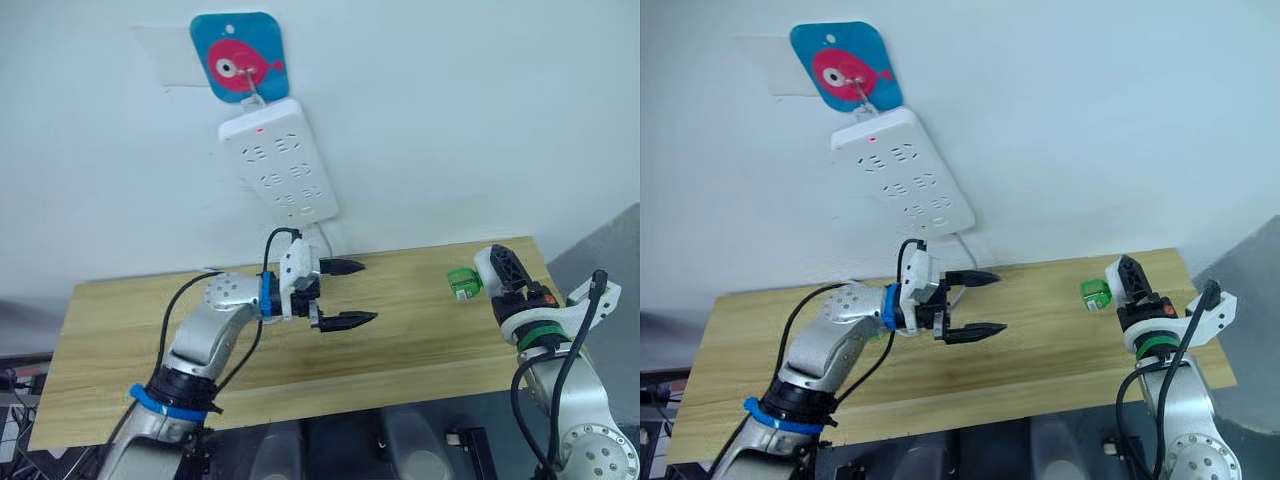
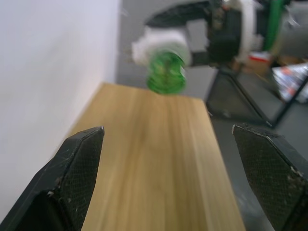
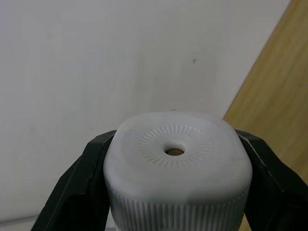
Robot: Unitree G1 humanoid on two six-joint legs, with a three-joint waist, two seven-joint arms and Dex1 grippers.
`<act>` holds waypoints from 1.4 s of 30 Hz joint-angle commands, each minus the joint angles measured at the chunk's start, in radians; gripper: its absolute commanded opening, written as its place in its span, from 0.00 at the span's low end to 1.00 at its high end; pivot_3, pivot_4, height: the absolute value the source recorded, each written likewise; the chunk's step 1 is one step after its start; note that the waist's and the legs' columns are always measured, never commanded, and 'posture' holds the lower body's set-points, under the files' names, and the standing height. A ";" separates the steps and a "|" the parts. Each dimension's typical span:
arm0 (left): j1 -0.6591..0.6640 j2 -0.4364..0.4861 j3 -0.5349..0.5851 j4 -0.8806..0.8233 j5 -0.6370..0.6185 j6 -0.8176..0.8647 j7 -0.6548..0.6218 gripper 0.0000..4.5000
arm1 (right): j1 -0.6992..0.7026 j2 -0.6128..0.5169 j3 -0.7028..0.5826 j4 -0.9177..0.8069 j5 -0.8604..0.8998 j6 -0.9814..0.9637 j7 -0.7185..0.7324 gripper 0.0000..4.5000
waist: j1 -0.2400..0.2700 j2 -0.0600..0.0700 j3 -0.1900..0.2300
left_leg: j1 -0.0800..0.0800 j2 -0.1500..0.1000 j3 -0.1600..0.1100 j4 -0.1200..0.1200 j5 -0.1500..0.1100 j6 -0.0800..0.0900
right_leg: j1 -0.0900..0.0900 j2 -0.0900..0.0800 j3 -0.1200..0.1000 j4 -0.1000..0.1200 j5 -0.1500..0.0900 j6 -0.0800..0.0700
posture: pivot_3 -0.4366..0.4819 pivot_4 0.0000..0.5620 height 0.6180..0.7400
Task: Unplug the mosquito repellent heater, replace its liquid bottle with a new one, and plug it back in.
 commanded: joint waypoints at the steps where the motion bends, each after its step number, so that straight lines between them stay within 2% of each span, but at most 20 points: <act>1: -0.070 0.041 0.038 0.152 0.026 -0.109 -0.091 1.00 | 0.013 -0.045 0.019 -0.020 0.041 -0.053 0.023 0.67 | 0.002 0.000 0.000 | 0.001 0.000 0.000 0.000 0.000 0.000 | 0.000 0.002 0.000 0.000 0.001 -0.001 | 0.29 0.50 1.00; 3: -0.129 0.036 0.041 0.258 0.052 -0.185 -0.114 1.00 | 0.019 -0.075 0.028 -0.010 0.047 -0.070 0.031 0.67 | 0.004 0.000 0.000 | 0.001 0.002 0.000 0.000 0.000 0.000 | 0.000 0.004 0.000 0.000 0.001 -0.001 | 0.30 0.50 1.00; 7: -0.224 -0.047 0.028 0.405 0.098 -0.322 -0.109 1.00 | -0.026 -0.108 0.054 0.026 0.057 -0.113 0.018 0.67 | 0.005 0.000 0.000 | -0.001 0.001 0.000 0.001 0.000 0.000 | 0.000 0.003 0.000 -0.001 0.001 -0.001 | 0.32 0.50 1.00; 16: -0.274 -0.236 0.008 0.460 0.121 -0.437 -0.081 1.00 | -0.064 -0.122 0.114 0.034 0.064 -0.176 -0.003 0.67 | 0.006 0.000 0.000 | -0.010 0.001 0.001 0.014 -0.001 0.003 | 0.000 -0.002 -0.003 0.000 0.002 0.000 | 0.30 0.48 1.00; 25: -0.197 -0.287 -0.004 0.322 0.119 -0.405 -0.004 1.00 | -0.064 -0.111 0.156 0.019 0.044 -0.231 -0.023 0.67 | 0.001 0.000 0.000 | -0.009 0.002 0.002 0.014 -0.001 0.003 | 0.000 0.000 -0.003 0.000 0.002 0.001 | 0.29 0.47 1.00; 31: -0.187 -0.357 -0.027 0.268 0.137 -0.360 0.094 1.00 | -0.079 -0.084 0.202 0.021 0.033 -0.262 -0.027 0.67 | 0.004 0.000 0.000 | -0.010 0.002 0.002 0.015 -0.001 0.003 | 0.000 -0.001 -0.002 0.000 0.002 0.001 | 0.30 0.46 1.00; 42: -0.122 -0.367 -0.080 0.179 0.165 -0.313 0.156 1.00 | -0.064 -0.054 0.263 0.003 0.018 -0.298 -0.028 0.67 | 0.004 0.000 0.000 | -0.009 0.002 0.002 0.015 -0.001 0.002 | 0.000 -0.001 -0.002 0.001 0.002 0.001 | 0.28 0.47 1.00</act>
